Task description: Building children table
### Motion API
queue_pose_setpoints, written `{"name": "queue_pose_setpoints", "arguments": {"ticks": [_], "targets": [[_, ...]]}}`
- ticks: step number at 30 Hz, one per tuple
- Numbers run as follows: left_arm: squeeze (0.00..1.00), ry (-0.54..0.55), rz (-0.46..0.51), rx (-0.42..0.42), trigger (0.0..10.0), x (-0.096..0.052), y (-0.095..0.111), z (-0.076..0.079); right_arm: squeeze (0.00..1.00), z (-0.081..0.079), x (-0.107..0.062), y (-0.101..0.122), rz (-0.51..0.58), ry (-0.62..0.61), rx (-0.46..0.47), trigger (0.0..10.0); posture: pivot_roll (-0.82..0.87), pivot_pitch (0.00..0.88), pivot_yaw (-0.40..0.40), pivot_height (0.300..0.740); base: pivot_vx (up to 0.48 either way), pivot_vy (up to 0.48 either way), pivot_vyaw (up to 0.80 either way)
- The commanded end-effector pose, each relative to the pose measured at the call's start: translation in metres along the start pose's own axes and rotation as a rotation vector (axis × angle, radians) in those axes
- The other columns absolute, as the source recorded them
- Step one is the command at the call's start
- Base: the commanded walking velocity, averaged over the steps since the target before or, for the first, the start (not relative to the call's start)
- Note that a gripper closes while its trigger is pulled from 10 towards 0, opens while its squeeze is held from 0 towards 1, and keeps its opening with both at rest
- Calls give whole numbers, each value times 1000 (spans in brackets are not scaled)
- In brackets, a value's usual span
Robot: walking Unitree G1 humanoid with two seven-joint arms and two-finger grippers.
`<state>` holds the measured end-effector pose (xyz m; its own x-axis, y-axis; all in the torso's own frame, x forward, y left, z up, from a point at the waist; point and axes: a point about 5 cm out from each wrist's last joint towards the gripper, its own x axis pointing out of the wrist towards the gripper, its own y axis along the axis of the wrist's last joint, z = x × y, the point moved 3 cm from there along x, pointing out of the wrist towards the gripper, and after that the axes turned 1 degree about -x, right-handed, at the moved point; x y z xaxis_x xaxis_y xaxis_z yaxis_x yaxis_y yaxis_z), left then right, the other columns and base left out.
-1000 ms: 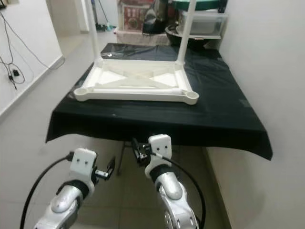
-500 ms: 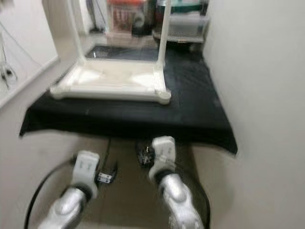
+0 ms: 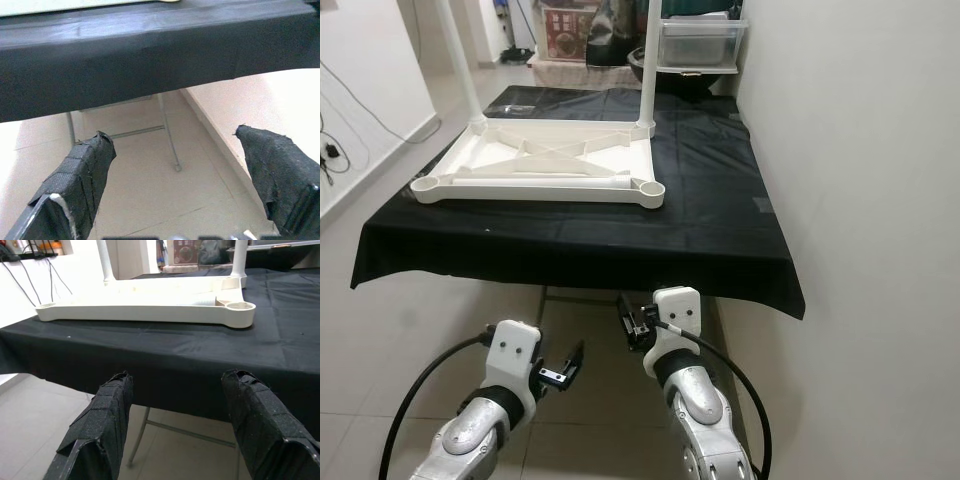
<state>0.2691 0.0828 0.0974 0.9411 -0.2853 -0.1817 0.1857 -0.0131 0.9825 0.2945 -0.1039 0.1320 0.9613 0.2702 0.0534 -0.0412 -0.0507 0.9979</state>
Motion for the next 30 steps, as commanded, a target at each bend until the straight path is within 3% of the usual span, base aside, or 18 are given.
{"name": "queue_pose_setpoints", "arguments": {"ticks": [1, 5, 13, 30], "targets": [[0, 1, -11, 0, 10000, -2, -3, -1, 0, -3, -1, -3, -15, 10, 10, 10000, 24, 60, -33, 740, 0, 0, 0], [0, 1, -5, -8, 10000, -2, -2, -1, 0, -3, -1, -4, -17, 12, 9, 10000, 23, 56, -33, 740, 0, 0, 0], [0, 26, -6, 10, 10000, -1, -2, -3, 0, -3, -1, -5, -23, 12, 4, 10000, 23, 49, -37, 740, 181, -395, 0], [0, 31, -15, -23, 10000, -1, -3, -4, 0, -3, -1, -5, -27, 17, 3, 10000, 21, 62, -38, 740, 0, 0, 0]]}}
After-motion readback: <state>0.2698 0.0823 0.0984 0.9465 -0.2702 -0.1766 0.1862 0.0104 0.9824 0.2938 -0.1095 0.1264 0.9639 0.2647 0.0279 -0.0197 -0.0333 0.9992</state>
